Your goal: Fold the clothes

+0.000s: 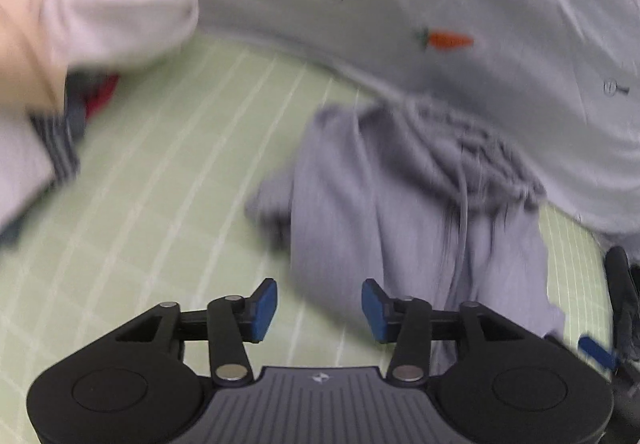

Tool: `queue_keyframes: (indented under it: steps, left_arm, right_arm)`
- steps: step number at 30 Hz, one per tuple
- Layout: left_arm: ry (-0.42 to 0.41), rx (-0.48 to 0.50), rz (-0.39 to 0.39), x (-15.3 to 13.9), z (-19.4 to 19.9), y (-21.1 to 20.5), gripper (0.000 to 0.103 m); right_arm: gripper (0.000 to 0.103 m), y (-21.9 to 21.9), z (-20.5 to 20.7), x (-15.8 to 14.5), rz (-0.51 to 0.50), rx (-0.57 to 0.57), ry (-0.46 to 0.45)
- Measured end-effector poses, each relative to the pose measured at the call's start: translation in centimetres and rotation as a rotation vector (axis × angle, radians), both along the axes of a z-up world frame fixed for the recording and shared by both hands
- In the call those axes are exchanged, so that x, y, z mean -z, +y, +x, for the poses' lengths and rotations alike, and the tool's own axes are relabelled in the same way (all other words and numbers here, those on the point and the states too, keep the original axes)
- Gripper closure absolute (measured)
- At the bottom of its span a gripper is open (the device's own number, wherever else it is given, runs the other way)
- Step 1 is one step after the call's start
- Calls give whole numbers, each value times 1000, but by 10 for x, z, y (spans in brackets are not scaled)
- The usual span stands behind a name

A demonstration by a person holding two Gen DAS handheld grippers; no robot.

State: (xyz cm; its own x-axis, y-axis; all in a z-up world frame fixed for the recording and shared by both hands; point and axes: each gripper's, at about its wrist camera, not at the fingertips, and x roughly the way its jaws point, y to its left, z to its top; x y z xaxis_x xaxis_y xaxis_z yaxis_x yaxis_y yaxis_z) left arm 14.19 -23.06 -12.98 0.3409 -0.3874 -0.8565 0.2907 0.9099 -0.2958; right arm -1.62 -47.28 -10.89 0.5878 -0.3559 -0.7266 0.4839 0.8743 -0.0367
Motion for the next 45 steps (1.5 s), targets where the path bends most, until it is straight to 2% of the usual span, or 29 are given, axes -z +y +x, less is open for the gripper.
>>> queue_keyframes:
  steps: [1,4,10,13,20,25,28,31,33,36,42,45]
  left_arm:
    - [5,3,6,3,-4,-2,44]
    - [11,13,27,10,-14,-9,38]
    - [-2,31,55,12,-22,-17,37]
    - [-8,23,67,13,-19,-16,36]
    - [7,2,98,19,-16,-11,36]
    - [25,-13,103,26,-12,-7,36]
    - [22,-12,108,27,-12,-6,36]
    - [21,-12,111,27,-12,-6,36]
    - [18,-14,114,27,-12,-5,36]
    - [14,-8,100,27,-11,-5,36]
    - [-10,35,55,24,-5,-18,32]
    - [-24,60,70,28,0,-30,32]
  right_arm:
    - [8,8,-8,4,11,8,9]
    - [0,12,-18,3,20,44,-6]
    - [0,16,-36,-3,65,118,-80]
    - [0,20,-36,1,97,117,-81]
    - [0,11,-41,13,304,183,-95]
    - [0,23,-32,15,330,110,-91]
    - [0,32,-22,21,285,77,-45]
    - [2,31,-14,32,225,105,16]
    - [2,23,-12,33,222,124,2]
    - [4,13,-10,27,164,144,-19]
    - [7,-13,8,11,-25,172,-57]
    - [10,-22,12,14,3,168,-42]
